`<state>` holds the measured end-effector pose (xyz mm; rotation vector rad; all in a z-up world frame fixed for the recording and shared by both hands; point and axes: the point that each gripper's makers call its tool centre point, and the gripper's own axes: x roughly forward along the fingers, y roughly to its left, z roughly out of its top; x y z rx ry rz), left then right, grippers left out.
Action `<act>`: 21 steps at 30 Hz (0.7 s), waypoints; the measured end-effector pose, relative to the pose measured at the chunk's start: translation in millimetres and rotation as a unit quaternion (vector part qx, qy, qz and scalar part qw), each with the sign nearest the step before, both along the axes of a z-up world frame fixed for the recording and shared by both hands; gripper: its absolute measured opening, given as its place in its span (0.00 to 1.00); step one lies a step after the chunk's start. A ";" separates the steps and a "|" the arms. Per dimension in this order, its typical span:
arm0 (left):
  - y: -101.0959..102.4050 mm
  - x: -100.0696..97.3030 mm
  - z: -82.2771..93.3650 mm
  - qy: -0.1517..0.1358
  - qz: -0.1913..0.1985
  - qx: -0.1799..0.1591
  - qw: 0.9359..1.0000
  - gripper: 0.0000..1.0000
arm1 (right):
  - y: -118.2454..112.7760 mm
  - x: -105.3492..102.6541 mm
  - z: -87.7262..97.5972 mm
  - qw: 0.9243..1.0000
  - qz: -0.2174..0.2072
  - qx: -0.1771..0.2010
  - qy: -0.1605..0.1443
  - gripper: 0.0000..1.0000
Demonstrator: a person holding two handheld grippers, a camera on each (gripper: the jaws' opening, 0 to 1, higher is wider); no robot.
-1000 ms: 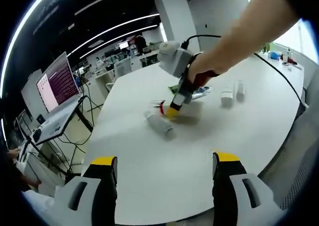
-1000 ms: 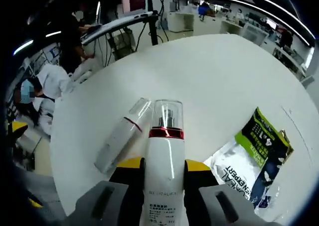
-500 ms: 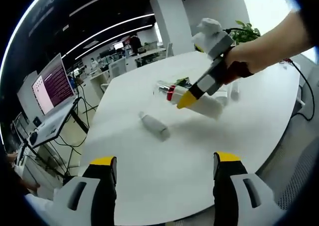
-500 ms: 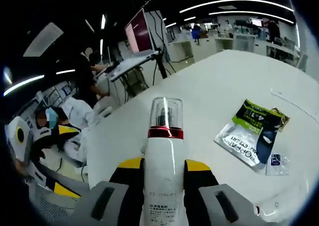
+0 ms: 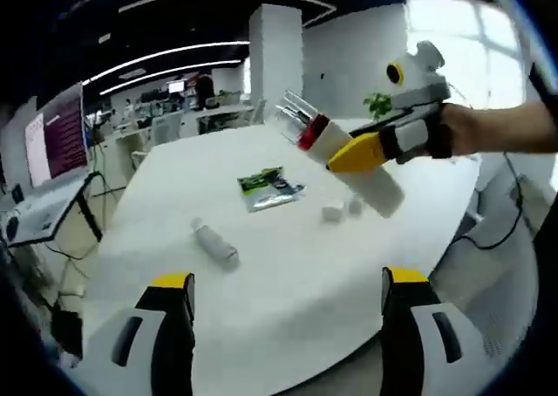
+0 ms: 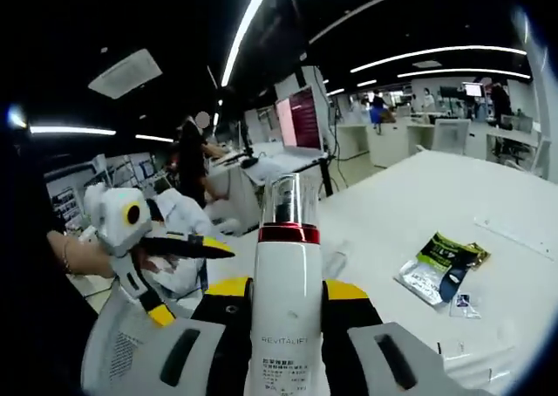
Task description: Arrange the skincare products in the storage area until every visible bottle or jar stands upright without overlapping.
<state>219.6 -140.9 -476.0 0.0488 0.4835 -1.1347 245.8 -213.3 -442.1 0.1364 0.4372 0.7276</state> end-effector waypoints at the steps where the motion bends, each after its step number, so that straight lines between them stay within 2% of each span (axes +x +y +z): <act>1: -5.8 -6.1 13.4 0.015 -0.016 -0.034 0.999 0.87 | 2.8 -8.2 7.3 1.000 0.005 0.008 -0.004 0.21; 2: -13.2 -13.1 34.2 0.033 -0.027 -0.074 0.996 0.87 | 5.2 -13.1 12.1 1.000 0.010 0.015 -0.008 0.21; 3: -16.6 -16.3 47.5 0.038 -0.036 -0.097 0.994 0.87 | 9.1 -20.8 19.0 0.999 0.021 0.022 -0.014 0.21; 4: -20.0 -19.7 64.6 0.046 -0.049 -0.132 0.989 0.87 | 10.3 -23.2 21.2 0.999 0.023 0.024 -0.017 0.22; 5: -22.1 -23.0 75.5 0.053 -0.060 -0.152 0.985 0.86 | 12.7 -27.7 25.5 0.999 0.029 0.030 -0.020 0.22; 6: -23.8 -26.4 80.6 0.057 -0.071 -0.154 0.984 0.87 | 14.8 -32.8 31.2 0.998 0.036 0.039 -0.027 0.22; 9: -31.5 -33.4 102.4 0.037 -0.097 -0.160 0.982 0.84 | 20.7 -46.3 45.9 0.995 0.047 0.074 -0.038 0.22; 12: -38.2 -41.0 114.1 0.033 -0.117 -0.160 0.980 0.81 | 22.9 -55.5 54.6 0.992 0.049 0.105 -0.041 0.22; 21: -50.4 -53.5 145.1 0.036 -0.147 -0.187 0.971 0.78 | 28.7 -78.6 76.7 0.985 0.062 0.144 -0.065 0.22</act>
